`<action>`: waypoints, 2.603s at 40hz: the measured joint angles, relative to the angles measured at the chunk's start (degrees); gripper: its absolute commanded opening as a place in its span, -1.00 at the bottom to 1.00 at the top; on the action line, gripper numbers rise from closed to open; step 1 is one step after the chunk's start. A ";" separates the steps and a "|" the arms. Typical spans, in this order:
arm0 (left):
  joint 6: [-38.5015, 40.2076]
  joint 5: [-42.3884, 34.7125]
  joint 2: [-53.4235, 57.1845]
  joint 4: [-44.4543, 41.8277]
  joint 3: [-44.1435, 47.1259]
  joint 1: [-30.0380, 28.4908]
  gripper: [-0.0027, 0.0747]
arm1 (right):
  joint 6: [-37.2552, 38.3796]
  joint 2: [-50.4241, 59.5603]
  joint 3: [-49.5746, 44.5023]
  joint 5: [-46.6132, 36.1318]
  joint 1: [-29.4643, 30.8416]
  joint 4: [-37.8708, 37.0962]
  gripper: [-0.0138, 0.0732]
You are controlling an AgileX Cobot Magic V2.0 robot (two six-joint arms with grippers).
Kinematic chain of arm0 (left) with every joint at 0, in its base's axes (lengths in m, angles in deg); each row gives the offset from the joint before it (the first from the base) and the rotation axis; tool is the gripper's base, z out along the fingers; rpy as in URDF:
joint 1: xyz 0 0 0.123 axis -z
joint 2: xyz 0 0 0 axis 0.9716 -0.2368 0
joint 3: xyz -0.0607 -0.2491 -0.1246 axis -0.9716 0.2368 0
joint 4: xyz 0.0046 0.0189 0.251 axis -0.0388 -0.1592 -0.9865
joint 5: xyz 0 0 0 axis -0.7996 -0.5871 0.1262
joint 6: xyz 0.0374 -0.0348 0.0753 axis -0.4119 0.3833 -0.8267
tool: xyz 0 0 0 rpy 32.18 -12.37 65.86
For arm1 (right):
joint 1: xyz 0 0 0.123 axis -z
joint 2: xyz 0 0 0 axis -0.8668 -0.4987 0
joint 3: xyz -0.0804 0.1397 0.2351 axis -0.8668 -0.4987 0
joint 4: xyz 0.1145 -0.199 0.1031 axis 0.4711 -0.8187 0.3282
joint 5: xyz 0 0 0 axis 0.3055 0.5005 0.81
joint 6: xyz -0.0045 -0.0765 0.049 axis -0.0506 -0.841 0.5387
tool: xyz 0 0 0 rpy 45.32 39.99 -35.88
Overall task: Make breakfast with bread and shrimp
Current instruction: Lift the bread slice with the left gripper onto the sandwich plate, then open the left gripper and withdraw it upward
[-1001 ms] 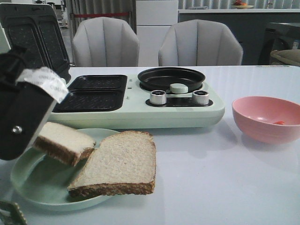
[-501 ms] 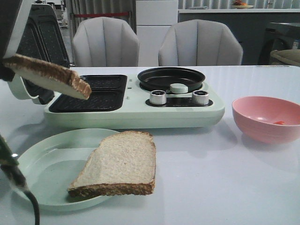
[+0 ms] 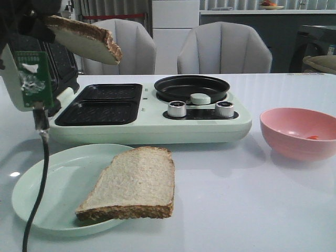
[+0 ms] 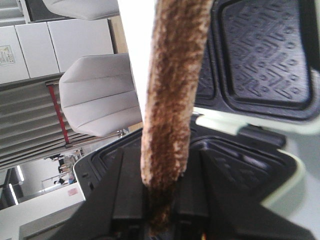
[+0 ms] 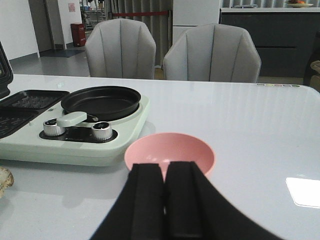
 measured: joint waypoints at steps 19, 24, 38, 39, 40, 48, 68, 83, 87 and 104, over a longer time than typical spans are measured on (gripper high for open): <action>3.77 -8.38 -19.66 -2.23 -17.21 -9.05 -0.64 | 0.00 0.00 0.00 0.00 0.00 0.00 -0.35; 3.77 -9.37 -24.18 -3.17 -20.50 -10.01 -0.64 | 0.00 0.00 0.00 0.00 0.00 0.00 -0.35; 5.34 -9.95 -33.36 -3.63 -25.52 -11.19 -0.64 | 0.00 0.00 0.00 0.00 0.00 0.00 -0.35; 5.33 -9.95 -33.81 -3.63 -25.62 -11.31 -0.64 | 0.00 0.00 0.00 0.00 0.00 0.00 -0.35; 5.33 -9.95 -34.14 -3.63 -25.62 -11.43 -0.64 | 0.00 0.00 0.00 0.00 0.00 0.00 -0.35; 5.55 -9.95 -37.29 -3.63 -25.73 -11.77 -0.64 | 0.00 0.00 0.00 0.00 0.00 0.00 -0.35; 5.57 -12.23 -37.97 -0.27 -26.46 -11.77 -0.27 | 0.00 0.00 0.00 0.00 0.00 0.00 -0.35; 5.57 -11.55 -35.19 7.73 -25.54 -11.05 0.58 | 0.00 0.00 0.00 0.00 0.00 0.00 -0.35; 5.57 -10.34 -33.73 11.32 -24.41 -10.40 0.58 | 0.00 0.00 0.00 0.00 0.00 0.00 -0.35; 5.67 -0.84 -5.31 50.12 -17.36 -6.59 0.58 | 0.00 0.00 0.00 0.00 0.00 0.00 -0.35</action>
